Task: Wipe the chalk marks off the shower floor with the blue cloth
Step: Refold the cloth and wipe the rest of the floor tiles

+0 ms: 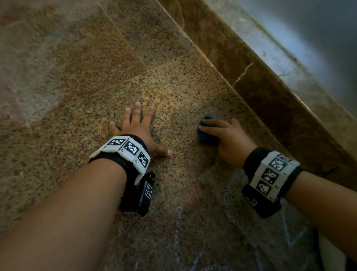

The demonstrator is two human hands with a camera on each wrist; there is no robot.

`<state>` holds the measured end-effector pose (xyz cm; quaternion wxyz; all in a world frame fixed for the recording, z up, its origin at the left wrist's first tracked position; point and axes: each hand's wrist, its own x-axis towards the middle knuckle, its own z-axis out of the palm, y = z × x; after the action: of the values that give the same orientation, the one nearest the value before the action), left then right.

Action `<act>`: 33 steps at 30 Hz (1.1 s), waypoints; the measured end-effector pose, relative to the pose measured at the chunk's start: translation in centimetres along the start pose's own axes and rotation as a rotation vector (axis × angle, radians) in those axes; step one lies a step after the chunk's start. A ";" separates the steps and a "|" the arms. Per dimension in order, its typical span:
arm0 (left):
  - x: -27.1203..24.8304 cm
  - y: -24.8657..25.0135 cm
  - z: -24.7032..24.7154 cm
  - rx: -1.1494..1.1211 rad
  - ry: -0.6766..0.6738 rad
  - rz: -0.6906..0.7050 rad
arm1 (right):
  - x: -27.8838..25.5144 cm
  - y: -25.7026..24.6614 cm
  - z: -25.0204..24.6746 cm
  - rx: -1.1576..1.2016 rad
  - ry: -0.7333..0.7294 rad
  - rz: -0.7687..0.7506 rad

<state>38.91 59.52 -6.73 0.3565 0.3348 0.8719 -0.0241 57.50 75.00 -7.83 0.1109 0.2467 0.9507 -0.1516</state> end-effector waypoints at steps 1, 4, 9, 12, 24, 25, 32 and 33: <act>0.0 0.0 0.0 -0.002 0.003 0.001 | 0.6 1.2 -0.1 0.017 0.039 0.011; 0.0 0.0 0.0 -0.005 0.009 0.003 | 1.7 5.3 -1.4 0.045 0.141 0.253; 0.1 0.0 0.1 -0.009 0.015 -0.001 | 0.2 5.3 -0.8 0.122 0.156 0.366; 0.0 0.0 0.1 -0.013 0.020 0.000 | -1.4 2.8 -0.4 0.132 0.092 0.230; -0.2 0.1 0.1 0.002 0.018 -0.008 | -1.9 5.0 -1.9 -0.098 -0.036 0.440; -0.2 0.1 0.1 0.000 0.017 -0.008 | -1.8 5.0 -1.9 -0.062 -0.033 0.451; -0.1 0.2 0.1 -0.002 0.021 -0.009 | -3.0 2.8 -0.9 0.250 0.144 0.233; -0.2 0.1 0.2 -0.003 0.019 -0.009 | -3.1 2.4 -0.5 0.241 0.126 0.185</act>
<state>39.19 59.47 -6.74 0.3487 0.3308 0.8767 -0.0214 61.31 75.82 -7.04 0.0340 0.3536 0.9041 -0.2377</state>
